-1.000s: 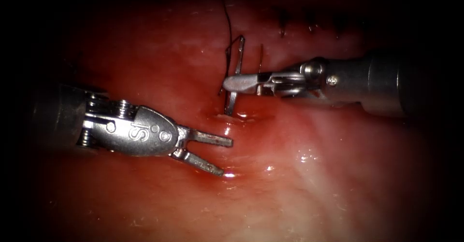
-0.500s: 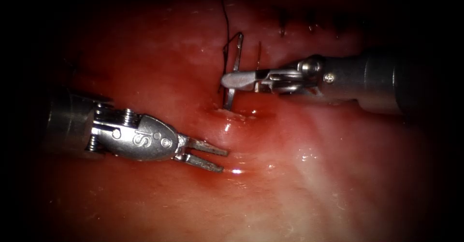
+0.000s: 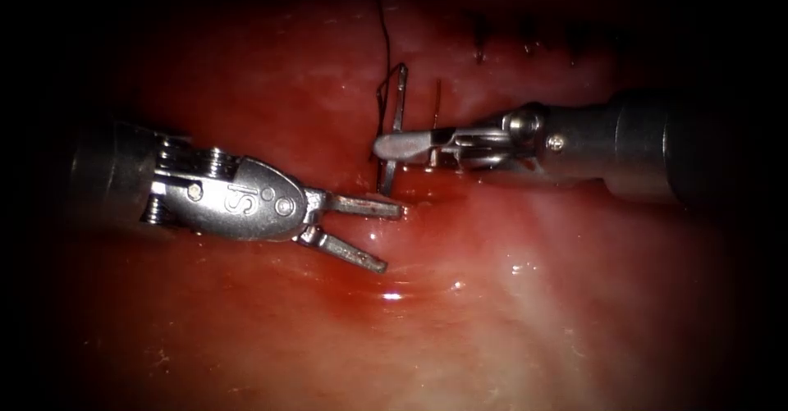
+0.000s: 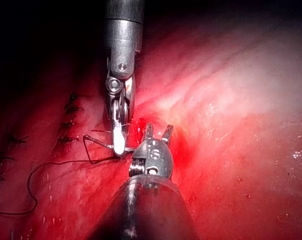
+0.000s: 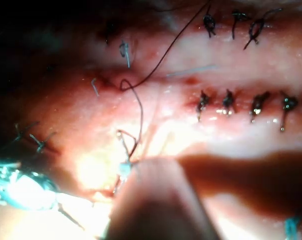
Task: Wound Closure
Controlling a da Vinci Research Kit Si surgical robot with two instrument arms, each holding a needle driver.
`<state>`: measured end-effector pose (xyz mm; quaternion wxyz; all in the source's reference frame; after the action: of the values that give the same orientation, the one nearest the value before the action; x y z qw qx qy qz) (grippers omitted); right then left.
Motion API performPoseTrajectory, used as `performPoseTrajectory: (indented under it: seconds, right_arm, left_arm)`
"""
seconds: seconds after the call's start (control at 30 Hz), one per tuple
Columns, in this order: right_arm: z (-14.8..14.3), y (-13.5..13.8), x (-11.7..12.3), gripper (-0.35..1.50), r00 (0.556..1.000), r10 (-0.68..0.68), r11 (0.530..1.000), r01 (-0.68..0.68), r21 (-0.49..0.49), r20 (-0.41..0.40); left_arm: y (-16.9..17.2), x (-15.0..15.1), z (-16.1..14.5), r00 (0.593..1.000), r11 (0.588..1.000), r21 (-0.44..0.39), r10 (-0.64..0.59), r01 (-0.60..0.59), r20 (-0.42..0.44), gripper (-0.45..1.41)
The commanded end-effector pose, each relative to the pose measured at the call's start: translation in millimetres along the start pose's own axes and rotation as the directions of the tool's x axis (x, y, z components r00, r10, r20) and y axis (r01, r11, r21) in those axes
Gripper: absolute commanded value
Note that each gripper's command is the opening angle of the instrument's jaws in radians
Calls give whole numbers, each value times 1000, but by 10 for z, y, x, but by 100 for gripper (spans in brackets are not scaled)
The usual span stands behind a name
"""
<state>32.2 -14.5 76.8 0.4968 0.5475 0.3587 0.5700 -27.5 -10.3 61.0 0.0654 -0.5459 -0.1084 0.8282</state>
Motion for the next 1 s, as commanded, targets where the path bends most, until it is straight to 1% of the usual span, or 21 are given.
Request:
performPoseTrajectory:
  seconds: [0.03,0.13,0.2,0.3,0.37,0.5,0.57,0.67,0.7,0.73,0.8,0.9,1.0]
  right_arm:
    - [7,2,2,-35,1000,-1,1000,1,2,1]
    - [7,2,1,-35,1000,-1,1000,1,2,1]
    - [7,2,1,-35,1000,-1,1000,1,2,1]
    - [7,2,1,-35,1000,-1,1000,1,2,1]
    - [7,2,1,-35,1000,-1,1000,1,2,1]
    - [7,2,1,-35,1000,-1,1000,1,2,1]
    - [7,2,1,-35,1000,-1,1000,1,2,1]
    - [7,2,1,-35,1000,-1,1000,1,2,2]
    - [7,2,1,-35,1000,-1,1000,1,2,2]
    - [7,2,1,-35,1000,-1,1000,1,2,2]
    - [7,2,1,-35,1000,-1,1000,1,2,2]
    - [7,2,1,-35,1000,-1,1000,1,2,2]
    - [7,2,1,-35,1000,-1,1000,1,2,2]
  left_arm:
    - [-3,-4,9,1000,1000,13,1,-1,1,5]
    - [-4,-13,9,1000,999,32,7,-8,13,-15]
    - [-3,-16,9,1000,999,33,9,-10,13,-16]
    - [1,-25,14,999,999,35,17,-18,32,-27]
    - [3,-25,15,999,1000,26,17,-18,34,-27]
    - [6,-25,13,999,1000,7,18,-18,42,-15]
    - [7,-28,8,998,1000,-7,21,-20,59,-1]
    - [7,-29,5,998,1000,-16,22,-21,61,12]
    - [8,-29,5,998,1000,-20,22,-21,59,25]
    - [9,-28,5,998,1000,-23,22,-21,58,29]
    - [12,-29,7,998,999,-30,23,-21,54,31]
    - [13,-31,10,998,999,-33,26,-24,60,25]
    - [16,-40,15,997,999,-42,34,-31,73,20]
